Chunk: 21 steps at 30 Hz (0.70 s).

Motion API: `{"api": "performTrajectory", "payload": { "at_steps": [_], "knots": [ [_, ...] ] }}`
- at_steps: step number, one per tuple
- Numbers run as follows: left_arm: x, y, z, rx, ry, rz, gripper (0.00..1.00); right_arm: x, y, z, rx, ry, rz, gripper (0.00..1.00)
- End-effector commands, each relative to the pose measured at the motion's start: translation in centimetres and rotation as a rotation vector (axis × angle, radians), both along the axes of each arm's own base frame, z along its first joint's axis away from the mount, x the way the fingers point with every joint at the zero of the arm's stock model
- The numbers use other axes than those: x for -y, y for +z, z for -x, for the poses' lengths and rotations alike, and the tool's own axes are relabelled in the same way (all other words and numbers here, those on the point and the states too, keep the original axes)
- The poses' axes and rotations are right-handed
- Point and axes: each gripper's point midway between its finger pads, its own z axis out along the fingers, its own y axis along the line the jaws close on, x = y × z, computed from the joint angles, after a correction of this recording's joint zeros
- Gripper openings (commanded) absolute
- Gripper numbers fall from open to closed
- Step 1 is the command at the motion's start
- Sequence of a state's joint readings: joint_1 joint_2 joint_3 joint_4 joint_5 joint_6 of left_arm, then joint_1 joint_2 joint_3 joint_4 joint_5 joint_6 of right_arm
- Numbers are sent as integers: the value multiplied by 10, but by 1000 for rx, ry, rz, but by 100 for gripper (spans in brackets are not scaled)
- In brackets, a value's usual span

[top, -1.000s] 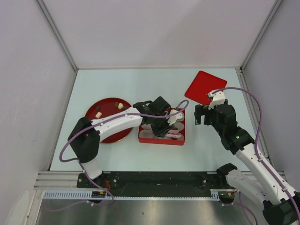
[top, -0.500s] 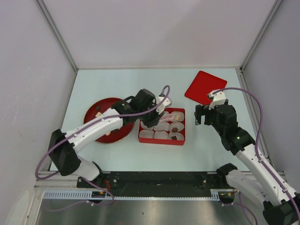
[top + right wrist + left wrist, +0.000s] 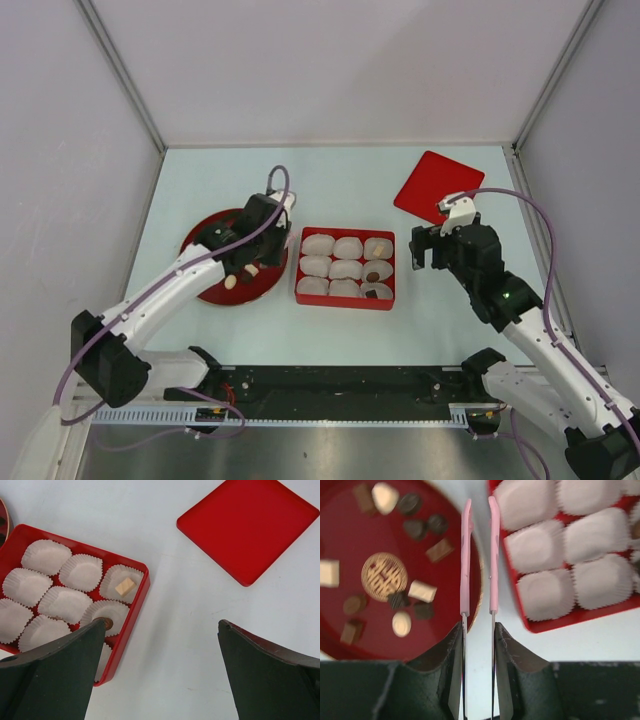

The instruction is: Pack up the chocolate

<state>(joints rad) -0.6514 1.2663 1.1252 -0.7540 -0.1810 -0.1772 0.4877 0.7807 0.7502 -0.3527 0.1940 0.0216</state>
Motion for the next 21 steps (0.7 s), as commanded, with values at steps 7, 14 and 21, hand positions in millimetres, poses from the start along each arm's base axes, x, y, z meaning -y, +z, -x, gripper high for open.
{"api": "performTrajectory", "payload": {
  "at_steps": [7,14,21],
  "knots": [
    [-68,-18,5,-48,401,38,33,-11,11,-1,44,37,-17,99],
    [-62,-28,-9,-51,400,62,34,-10,11,0,44,36,-11,99],
    [-54,-38,-24,-65,376,36,36,-9,11,0,45,29,-9,100]
  ]
}}
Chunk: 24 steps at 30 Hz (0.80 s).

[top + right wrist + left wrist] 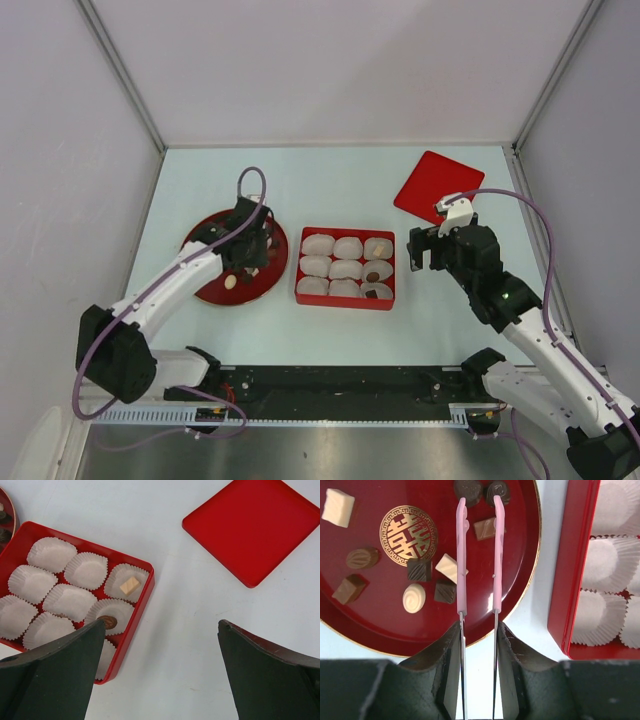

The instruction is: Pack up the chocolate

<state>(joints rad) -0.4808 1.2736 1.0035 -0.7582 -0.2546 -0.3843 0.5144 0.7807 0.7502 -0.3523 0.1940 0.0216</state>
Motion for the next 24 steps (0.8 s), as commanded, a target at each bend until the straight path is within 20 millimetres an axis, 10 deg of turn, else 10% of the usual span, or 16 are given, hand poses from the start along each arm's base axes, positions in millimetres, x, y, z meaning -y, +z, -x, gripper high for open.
{"api": "performTrajectory", "payload": {
  "at_steps": [1,24],
  "knots": [
    [10,3,-20,32,-2,21,36,-1,11,-3,45,2,-8,99],
    [1,-14,-56,37,84,-18,38,3,9,-6,41,-21,11,100]
  ]
}}
